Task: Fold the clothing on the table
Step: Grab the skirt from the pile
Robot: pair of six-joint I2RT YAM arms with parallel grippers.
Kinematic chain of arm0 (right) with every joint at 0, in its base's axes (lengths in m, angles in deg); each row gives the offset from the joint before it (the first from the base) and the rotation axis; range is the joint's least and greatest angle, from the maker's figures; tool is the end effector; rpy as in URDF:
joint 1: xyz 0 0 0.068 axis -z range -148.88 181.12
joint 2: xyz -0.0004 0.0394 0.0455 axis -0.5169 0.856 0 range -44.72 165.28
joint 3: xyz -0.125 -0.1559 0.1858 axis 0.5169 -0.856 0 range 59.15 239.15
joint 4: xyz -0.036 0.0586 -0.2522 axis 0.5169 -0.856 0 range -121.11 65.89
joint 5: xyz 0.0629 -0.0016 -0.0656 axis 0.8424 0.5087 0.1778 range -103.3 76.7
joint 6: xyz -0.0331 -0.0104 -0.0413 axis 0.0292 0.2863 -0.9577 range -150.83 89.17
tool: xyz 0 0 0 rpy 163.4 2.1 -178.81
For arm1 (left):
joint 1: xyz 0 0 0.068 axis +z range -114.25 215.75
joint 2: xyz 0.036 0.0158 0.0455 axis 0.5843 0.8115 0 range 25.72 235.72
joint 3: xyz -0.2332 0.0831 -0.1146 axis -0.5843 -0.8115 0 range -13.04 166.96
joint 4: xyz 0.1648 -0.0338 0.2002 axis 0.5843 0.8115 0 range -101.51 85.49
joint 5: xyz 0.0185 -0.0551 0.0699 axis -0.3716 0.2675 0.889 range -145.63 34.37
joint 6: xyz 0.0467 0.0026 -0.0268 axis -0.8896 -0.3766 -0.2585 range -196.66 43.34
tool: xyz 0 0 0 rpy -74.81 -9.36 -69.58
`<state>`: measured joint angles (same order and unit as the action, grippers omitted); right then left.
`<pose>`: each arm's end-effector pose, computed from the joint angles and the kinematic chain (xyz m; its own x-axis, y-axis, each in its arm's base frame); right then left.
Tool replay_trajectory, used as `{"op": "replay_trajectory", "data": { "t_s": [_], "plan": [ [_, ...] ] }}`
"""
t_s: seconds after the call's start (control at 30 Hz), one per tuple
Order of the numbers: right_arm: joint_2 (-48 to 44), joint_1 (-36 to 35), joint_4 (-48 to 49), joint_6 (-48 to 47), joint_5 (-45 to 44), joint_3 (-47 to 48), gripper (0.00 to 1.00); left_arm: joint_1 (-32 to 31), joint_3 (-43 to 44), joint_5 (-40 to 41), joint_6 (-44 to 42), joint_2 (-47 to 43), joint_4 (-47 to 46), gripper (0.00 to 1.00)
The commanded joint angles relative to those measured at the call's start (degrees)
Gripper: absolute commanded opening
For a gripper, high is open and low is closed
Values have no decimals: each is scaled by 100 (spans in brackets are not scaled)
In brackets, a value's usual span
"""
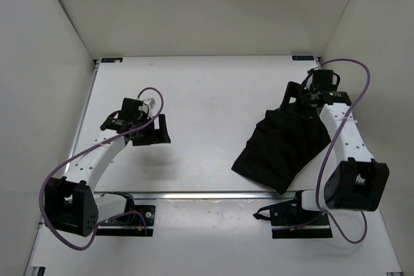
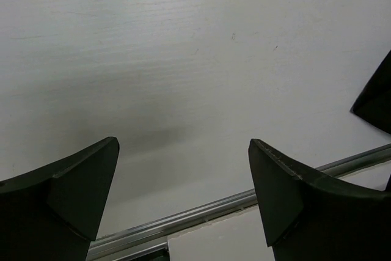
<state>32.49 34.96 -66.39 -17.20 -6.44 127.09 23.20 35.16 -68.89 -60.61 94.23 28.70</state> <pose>0.2807 -0.0145 0.3051 -0.7612 0.2854 -0.5823 0.1766 0.9552 0.2374 0.2201 -0.0574 0.2358 -0.9055 -0.0740 -0.4178 0.0743 0.9418 -0.3280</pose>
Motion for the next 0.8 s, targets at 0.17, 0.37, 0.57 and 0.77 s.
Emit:
{"op": "replay_trajectory", "data": {
  "t_s": [0.17, 0.37, 0.57, 0.77],
  "plan": [
    [1155, -348, 325, -545, -316, 290, 99, -361, 189, 622, 196, -49, 540, 99],
    [1779, -279, 546, -300, -404, 430, 99, -80, 286, 640, 232, -57, 716, 99],
    [1973, 152, 1055, 95, -501, 97, 99, -71, 22, 306, 82, -339, 233, 98],
    [2350, 127, 1143, 61, -685, 280, 98, -168, 181, 113, -155, -66, 392, 98]
  ]
}}
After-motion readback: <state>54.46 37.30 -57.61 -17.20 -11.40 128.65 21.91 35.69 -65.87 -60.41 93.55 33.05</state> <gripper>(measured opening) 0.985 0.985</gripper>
